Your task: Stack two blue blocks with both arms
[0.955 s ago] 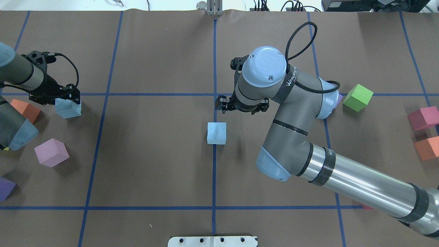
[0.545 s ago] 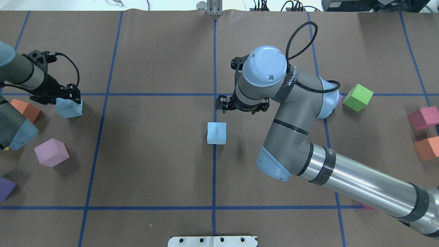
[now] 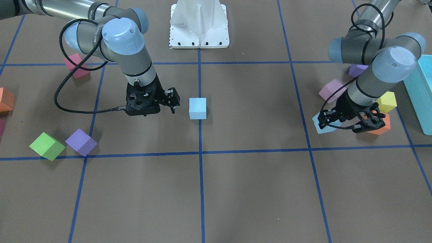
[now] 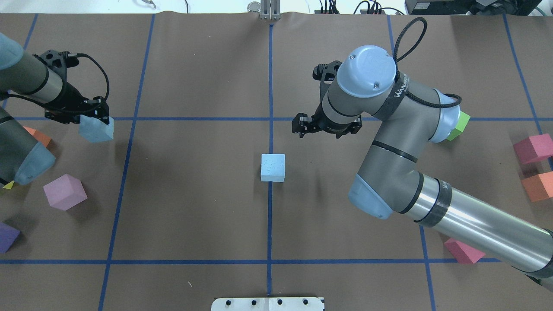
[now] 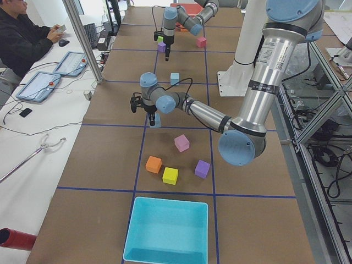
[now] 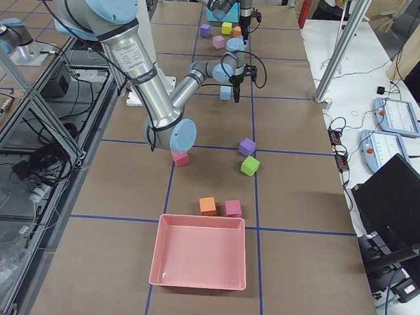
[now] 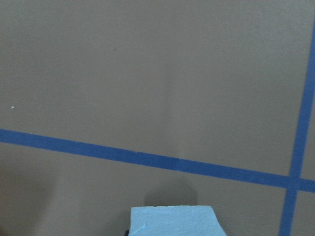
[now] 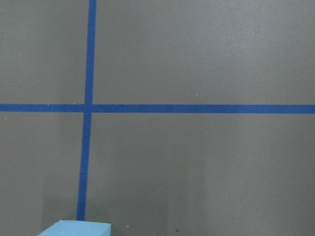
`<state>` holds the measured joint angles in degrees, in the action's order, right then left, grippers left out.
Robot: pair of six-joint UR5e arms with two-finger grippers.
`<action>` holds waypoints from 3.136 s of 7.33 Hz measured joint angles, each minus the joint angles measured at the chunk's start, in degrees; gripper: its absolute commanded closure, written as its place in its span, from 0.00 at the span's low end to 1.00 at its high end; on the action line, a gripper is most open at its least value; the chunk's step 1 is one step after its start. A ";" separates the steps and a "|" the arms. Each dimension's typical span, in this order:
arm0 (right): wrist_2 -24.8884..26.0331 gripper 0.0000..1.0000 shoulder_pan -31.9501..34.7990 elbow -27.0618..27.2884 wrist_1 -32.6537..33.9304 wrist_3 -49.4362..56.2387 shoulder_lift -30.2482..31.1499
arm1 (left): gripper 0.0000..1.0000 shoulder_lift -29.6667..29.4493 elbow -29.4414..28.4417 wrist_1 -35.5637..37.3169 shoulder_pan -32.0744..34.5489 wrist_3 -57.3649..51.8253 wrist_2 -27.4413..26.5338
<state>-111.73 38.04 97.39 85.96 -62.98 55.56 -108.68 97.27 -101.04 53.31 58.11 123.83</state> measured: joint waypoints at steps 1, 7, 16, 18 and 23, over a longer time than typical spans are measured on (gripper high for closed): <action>-0.17 0.00 0.81 0.19 0.00 1.29 0.95 | 0.46 -4.84 1.53 5.97 -2.50 -0.01 -1.39; -8.81 0.00 12.71 0.52 -0.01 13.69 5.97 | 0.45 -26.58 -6.11 16.97 -11.13 2.84 -7.28; -13.16 0.00 19.97 1.41 -0.09 19.85 10.24 | 0.43 -37.67 -16.58 14.75 -19.93 7.02 -13.70; -13.16 0.00 19.97 1.40 -0.09 19.88 10.24 | 0.41 -37.34 -16.37 14.64 -20.53 7.13 -13.71; -13.16 0.00 19.97 1.51 -0.09 19.89 10.52 | 0.39 -36.25 -15.38 14.08 -21.72 10.49 -13.48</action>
<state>-124.89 58.01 98.90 85.87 -43.09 66.09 -144.93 81.89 -86.96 31.60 68.60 110.36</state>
